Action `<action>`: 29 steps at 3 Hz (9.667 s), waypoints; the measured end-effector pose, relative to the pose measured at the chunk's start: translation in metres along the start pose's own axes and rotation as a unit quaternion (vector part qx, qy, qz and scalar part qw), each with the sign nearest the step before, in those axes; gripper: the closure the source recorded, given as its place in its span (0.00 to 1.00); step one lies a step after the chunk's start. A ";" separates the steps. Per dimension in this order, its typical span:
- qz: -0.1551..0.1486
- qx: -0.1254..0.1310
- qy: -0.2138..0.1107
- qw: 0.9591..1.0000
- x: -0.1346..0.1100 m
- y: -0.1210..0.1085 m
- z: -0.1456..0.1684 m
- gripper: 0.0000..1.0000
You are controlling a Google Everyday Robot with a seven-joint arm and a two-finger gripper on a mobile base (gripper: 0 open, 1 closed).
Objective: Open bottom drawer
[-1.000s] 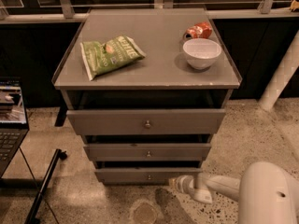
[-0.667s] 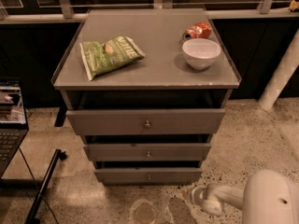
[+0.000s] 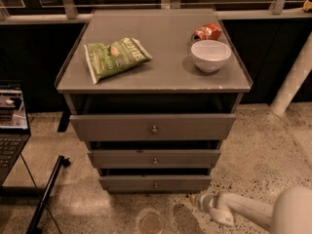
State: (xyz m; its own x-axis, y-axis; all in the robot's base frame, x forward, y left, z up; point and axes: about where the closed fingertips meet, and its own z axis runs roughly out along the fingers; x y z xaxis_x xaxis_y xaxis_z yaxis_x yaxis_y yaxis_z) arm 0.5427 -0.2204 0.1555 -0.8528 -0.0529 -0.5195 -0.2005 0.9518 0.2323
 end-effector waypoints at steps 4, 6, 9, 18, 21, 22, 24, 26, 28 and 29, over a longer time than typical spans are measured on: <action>-0.059 -0.004 -0.109 0.992 -0.088 0.030 -0.050 1.00; -0.057 0.024 -0.102 0.993 -0.109 0.008 -0.014 1.00; -0.051 0.064 -0.109 0.991 -0.141 -0.015 0.005 1.00; 0.001 0.002 0.031 1.000 -0.068 0.017 -0.006 1.00; 0.015 0.011 0.022 1.000 -0.074 0.011 0.005 1.00; 0.024 0.016 0.036 0.999 -0.065 0.007 0.018 1.00; 0.028 0.020 0.071 0.997 -0.041 0.003 0.024 1.00; 0.043 0.013 0.094 0.995 -0.021 0.012 0.023 1.00; 0.058 -0.010 0.123 0.991 0.017 0.012 0.006 1.00; 0.067 -0.041 0.145 0.986 0.058 0.016 -0.021 1.00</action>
Offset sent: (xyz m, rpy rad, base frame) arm 0.0179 0.0141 0.1749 -0.0087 -0.3607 0.0676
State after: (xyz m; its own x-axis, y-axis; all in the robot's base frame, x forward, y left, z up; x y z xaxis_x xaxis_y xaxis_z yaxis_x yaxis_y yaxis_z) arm 0.4797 -0.2147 0.1466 -0.9739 -0.0236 -0.2260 -0.1049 0.9290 0.3550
